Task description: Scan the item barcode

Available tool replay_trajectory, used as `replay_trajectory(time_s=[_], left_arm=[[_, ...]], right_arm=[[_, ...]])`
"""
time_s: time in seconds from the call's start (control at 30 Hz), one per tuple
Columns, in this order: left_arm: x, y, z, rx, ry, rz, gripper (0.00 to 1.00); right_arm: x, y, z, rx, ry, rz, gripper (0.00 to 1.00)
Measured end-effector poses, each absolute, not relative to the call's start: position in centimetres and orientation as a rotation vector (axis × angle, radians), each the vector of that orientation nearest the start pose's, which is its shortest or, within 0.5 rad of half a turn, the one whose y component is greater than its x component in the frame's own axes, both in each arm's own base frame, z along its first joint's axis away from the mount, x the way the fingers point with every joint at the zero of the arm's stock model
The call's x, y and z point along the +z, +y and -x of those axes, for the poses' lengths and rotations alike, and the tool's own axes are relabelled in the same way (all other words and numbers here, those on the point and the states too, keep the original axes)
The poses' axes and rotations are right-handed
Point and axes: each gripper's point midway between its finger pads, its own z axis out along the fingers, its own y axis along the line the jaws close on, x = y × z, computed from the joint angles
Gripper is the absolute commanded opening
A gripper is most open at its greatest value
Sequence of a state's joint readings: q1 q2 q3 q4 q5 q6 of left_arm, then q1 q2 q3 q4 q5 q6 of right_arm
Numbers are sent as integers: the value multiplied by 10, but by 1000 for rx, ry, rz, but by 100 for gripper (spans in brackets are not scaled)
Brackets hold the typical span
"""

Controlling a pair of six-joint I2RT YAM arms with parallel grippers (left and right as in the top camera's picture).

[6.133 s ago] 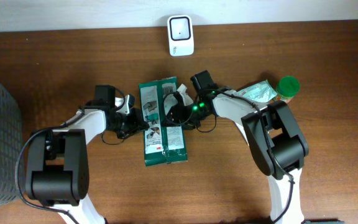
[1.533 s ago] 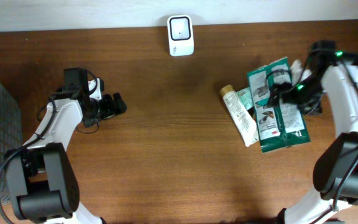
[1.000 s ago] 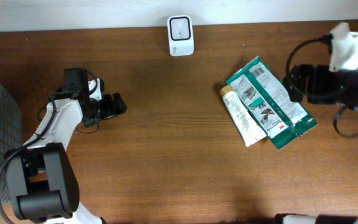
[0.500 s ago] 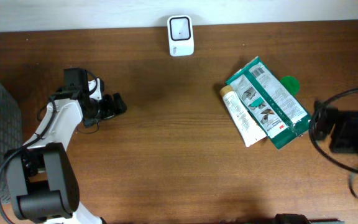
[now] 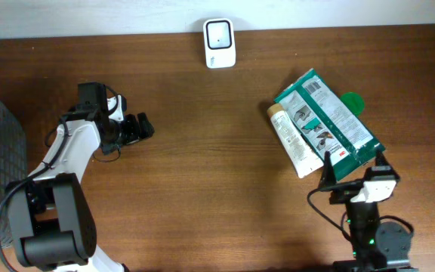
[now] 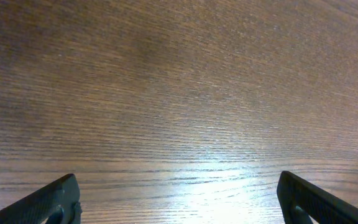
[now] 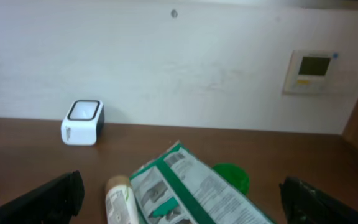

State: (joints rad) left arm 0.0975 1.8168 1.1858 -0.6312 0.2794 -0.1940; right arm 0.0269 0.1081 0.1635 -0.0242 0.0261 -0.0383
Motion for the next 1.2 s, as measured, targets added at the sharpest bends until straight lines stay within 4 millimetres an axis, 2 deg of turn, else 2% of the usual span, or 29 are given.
replay_trajectory(time_s=[0.13,0.23,0.27,0.97,1.0,1.07,1.1,1.2], left_arm=[[46,-9,-393,-417,2798,348,99],[46,-9,-393,-417,2798,348,99],[46,-9,-393,-417,2797,348,99],[49,-9,-393,-416,2788,345,99],[58,-9,-394,-413,2767,338,99],[90,-6,-391,-380,2697,320,99],[118,-2,-386,-342,2629,308,99],[169,4,-380,-276,2421,253,99]], right_arm=[[192,4,-246,-25,1530,34,98],[162,5,-246,-21,1636,42,98],[158,5,-246,-19,1648,45,98],[159,8,-246,-6,1646,57,98],[159,8,-246,-6,1646,57,98],[159,8,-246,-6,1646,57,98],[159,8,-246,-6,1645,57,98],[159,8,-246,-5,1646,58,99]])
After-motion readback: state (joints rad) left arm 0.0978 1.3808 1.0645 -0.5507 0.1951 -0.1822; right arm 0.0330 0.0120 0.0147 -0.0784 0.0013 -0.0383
